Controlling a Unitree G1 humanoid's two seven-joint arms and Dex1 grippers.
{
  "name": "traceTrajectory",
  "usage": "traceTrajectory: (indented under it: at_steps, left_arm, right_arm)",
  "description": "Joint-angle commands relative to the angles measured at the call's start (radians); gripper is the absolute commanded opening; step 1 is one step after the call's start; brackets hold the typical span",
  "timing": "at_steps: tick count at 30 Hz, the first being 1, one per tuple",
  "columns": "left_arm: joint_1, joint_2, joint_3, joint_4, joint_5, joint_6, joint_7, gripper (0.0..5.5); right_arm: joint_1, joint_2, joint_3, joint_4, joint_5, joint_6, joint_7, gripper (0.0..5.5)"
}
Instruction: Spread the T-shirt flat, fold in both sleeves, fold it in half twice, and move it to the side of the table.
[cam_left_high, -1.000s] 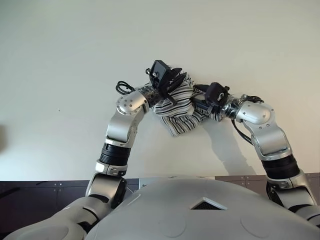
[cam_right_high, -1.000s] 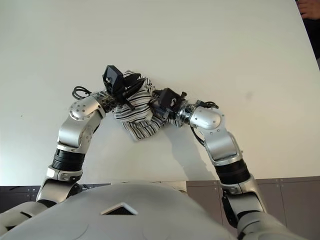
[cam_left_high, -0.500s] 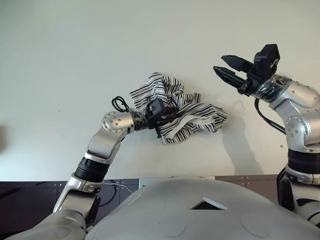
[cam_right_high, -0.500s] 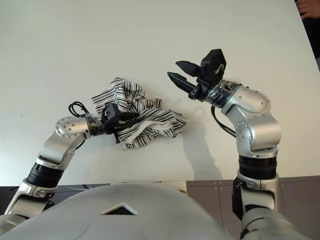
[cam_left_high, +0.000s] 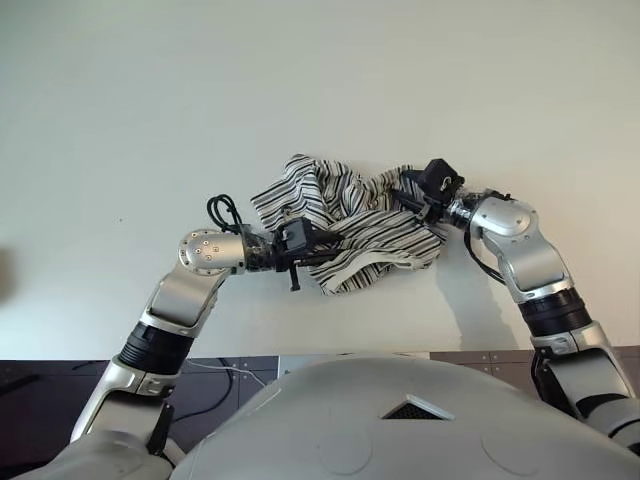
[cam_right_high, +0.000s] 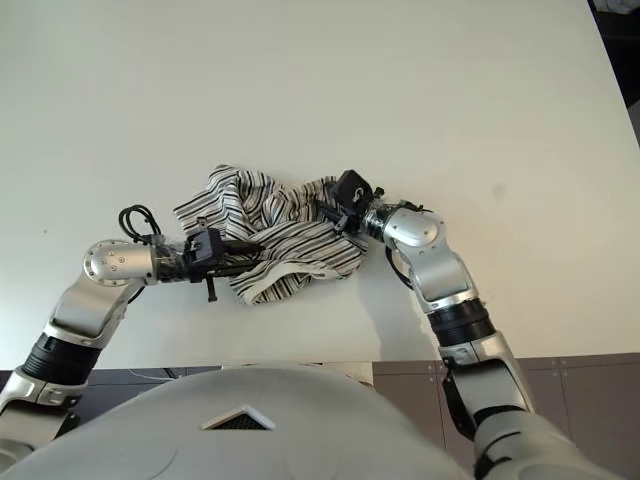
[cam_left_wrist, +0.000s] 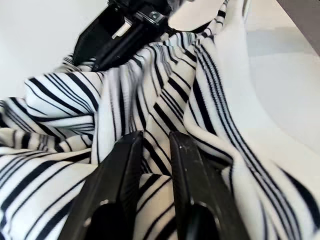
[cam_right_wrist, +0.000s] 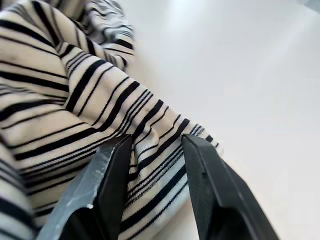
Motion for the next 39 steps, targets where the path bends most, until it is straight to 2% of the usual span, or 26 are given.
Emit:
traceTrajectory:
  at_steps: [1, 3, 6, 9, 11, 13, 15, 17, 20, 22, 24, 26, 28, 30, 33, 36, 39]
  left_arm:
    - [-0.009, 0.109, -0.027, 0.132, 0.145, -0.145, -0.031, 0.97]
    - [-0.027, 0.124, -0.038, 0.211, 0.191, -0.208, -0.031, 0.97]
    - [-0.062, 0.101, -0.016, 0.151, 0.132, -0.193, -0.04, 0.97]
    - [-0.085, 0.064, -0.004, 0.031, 0.064, -0.129, -0.019, 0.97]
    - [-0.061, 0.07, 0.002, -0.036, 0.039, -0.1, -0.02, 0.97]
    - [-0.059, 0.087, 0.035, -0.038, 0.037, -0.094, -0.011, 0.97]
    - [-0.102, 0.068, 0.074, 0.005, 0.031, -0.072, 0.025, 0.97]
    - [-0.145, 0.031, 0.081, 0.025, 0.033, -0.055, 0.054, 0.97]
    - [-0.144, -0.033, 0.074, -0.009, 0.015, -0.002, 0.109, 0.97]
    - [-0.121, -0.071, 0.059, -0.027, 0.024, 0.028, 0.149, 0.97]
    - [-0.112, -0.11, 0.041, -0.029, 0.047, 0.054, 0.195, 0.97]
    - [-0.125, -0.16, 0.034, -0.03, 0.042, 0.095, 0.241, 0.97]
    - [-0.139, -0.195, 0.032, -0.025, 0.038, 0.126, 0.273, 0.97]
    - [-0.135, -0.207, 0.024, -0.028, 0.045, 0.137, 0.284, 0.97]
    - [-0.109, -0.206, -0.006, -0.065, 0.043, 0.155, 0.275, 0.97]
    - [-0.072, -0.165, -0.028, -0.102, 0.038, 0.171, 0.244, 0.97]
    - [-0.055, -0.12, -0.034, -0.142, -0.002, 0.188, 0.172, 0.97]
  right_arm:
    - [-0.119, 0.036, -0.099, 0.285, -0.089, 0.052, -0.233, 1.79]
    - [-0.226, 0.083, -0.163, 0.409, -0.086, -0.005, -0.368, 1.79]
    - [-0.324, 0.132, -0.231, 0.527, -0.082, -0.121, -0.505, 1.79]
    - [-0.292, 0.148, -0.337, 0.448, -0.074, -0.204, -0.66, 1.79]
    - [-0.206, 0.162, -0.391, 0.278, -0.043, -0.189, -0.677, 1.79]
    - [-0.103, 0.173, -0.359, 0.048, 0.03, -0.096, -0.56, 1.79]
    - [-0.002, 0.13, -0.258, -0.142, 0.068, -0.008, -0.403, 1.79]
    - [0.062, 0.069, -0.192, -0.236, 0.049, 0.035, -0.303, 1.79]
    - [0.095, 0.01, -0.199, -0.308, 0.058, 0.115, -0.224, 1.79]
    - [0.129, -0.068, -0.145, -0.309, 0.029, 0.148, -0.126, 1.79]
    - [0.183, -0.159, -0.044, -0.325, 0.016, 0.16, 0.023, 1.79]
    - [0.19, -0.168, 0.038, -0.339, 0.035, 0.164, 0.125, 1.79]
    - [0.156, -0.118, 0.072, -0.359, 0.061, 0.162, 0.156, 1.79]
    - [0.123, -0.053, 0.055, -0.4, 0.12, 0.177, 0.152, 1.79]
    - [0.086, 0.021, -0.075, -0.436, 0.225, 0.251, 0.083, 1.79]
    - [0.093, -0.026, -0.183, -0.415, 0.252, 0.285, 0.074, 1.79]
    - [0.133, -0.1, -0.122, -0.304, 0.161, 0.245, 0.104, 1.79]
